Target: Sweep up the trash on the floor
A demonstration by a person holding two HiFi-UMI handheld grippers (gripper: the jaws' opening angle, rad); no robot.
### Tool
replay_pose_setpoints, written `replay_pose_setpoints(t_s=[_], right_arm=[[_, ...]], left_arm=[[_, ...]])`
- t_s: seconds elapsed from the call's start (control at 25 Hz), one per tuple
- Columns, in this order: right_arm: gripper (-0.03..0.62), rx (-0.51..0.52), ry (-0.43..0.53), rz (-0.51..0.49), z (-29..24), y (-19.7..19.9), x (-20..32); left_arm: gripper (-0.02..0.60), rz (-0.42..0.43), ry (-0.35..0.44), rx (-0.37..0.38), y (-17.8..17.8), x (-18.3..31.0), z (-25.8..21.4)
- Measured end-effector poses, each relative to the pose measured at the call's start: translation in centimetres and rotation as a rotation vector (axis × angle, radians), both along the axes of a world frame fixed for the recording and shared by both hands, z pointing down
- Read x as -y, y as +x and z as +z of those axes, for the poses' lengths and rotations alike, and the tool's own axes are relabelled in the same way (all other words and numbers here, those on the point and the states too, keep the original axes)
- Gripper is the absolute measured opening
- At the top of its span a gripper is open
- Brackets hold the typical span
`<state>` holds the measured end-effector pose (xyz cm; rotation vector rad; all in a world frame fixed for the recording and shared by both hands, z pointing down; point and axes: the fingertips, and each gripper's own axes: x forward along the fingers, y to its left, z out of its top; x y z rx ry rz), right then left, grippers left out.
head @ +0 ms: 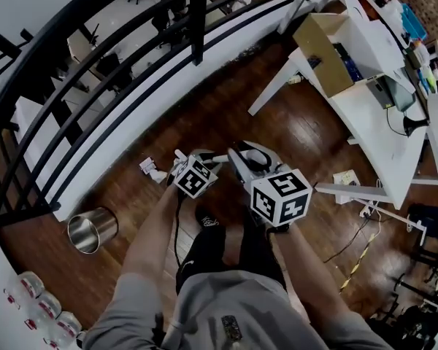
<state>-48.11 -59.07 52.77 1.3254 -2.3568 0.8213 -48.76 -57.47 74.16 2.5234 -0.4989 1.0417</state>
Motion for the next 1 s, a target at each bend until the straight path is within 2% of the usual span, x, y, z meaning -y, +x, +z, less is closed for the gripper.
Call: replay_pose_setpoints(t_s=[0.2, 0.4, 0.6, 0.8, 1.0], right_arm=[[0.095, 0.021, 0.007, -0.054, 0.5, -3.8, 0.4], [0.093, 0.035, -0.012, -0.097, 0.8, -5.9, 0.1], [0.092, 0.049, 0.043, -0.147, -2.1, -7.4, 0.1], [0.092, 0.038, 0.109, -0.195, -6.3, -7.4, -0.2], [0.091, 0.023, 0.126, -0.180, -8.2, -4.5, -1.0]], left_arm=[[0.124, -0.036, 0.006, 0.040, -4.2, 0.5, 0.5], [0.124, -0.074, 0.007, 0.088, -7.3, 0.3, 0.6], [0.123, -0.126, 0.056, 0.075, -8.8, 0.8, -2.2], [0.121, -0.188, 0.094, 0.033, -8.3, 0.9, -6.2], [0.120, -0.160, 0.112, -0.001, -4.9, 0.0, -8.1]])
